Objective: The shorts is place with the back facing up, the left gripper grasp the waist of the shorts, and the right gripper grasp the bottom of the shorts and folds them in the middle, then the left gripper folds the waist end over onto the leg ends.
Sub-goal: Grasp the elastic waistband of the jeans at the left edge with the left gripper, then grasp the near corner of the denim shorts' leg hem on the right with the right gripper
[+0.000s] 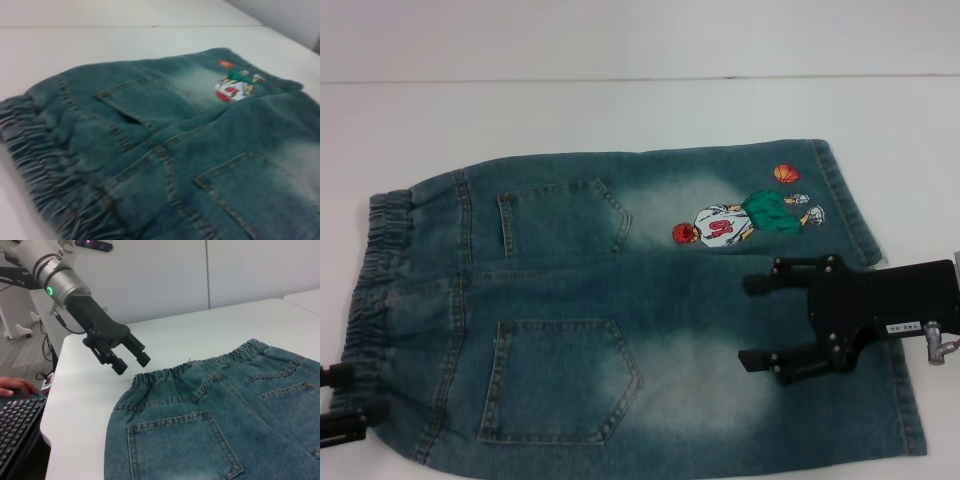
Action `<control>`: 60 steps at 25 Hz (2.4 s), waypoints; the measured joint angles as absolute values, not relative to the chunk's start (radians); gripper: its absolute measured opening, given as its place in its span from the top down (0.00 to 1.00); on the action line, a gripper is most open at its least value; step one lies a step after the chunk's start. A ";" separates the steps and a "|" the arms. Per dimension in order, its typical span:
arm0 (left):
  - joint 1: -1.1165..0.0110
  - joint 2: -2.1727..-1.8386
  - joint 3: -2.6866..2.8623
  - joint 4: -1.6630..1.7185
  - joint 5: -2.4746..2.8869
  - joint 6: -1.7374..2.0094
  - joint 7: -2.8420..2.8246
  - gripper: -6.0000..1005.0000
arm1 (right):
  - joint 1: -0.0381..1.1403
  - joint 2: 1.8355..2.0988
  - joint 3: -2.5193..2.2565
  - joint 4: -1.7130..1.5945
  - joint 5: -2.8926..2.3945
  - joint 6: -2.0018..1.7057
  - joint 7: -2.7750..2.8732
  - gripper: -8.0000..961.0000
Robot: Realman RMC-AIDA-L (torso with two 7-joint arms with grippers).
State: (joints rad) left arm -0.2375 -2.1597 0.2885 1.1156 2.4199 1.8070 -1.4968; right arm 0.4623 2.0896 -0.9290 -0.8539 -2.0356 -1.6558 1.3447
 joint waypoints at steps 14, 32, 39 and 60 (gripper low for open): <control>-0.243 -2.161 0.282 1.122 2.507 1.713 -1.539 0.22 | 0.460 2.092 -0.933 -0.832 -2.036 -1.652 1.345 0.03; -0.272 -2.163 0.312 1.099 2.539 1.677 -1.549 0.23 | 0.456 2.094 -0.939 -0.816 -2.033 -1.649 1.356 0.03; -0.284 -2.161 0.354 1.084 2.546 1.689 -1.550 0.23 | 0.450 2.094 -0.936 -0.814 -2.033 -1.647 1.359 0.03; -0.328 -2.154 0.378 1.071 2.566 1.693 -1.582 0.88 | 0.469 2.063 -0.900 -1.002 -2.321 -1.802 1.696 0.30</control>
State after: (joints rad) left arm -0.3282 -2.1541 0.3782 1.0711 2.5665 1.6931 -1.5819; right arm 0.4691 2.0629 -0.8997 -1.0015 -2.3206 -1.8023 1.6959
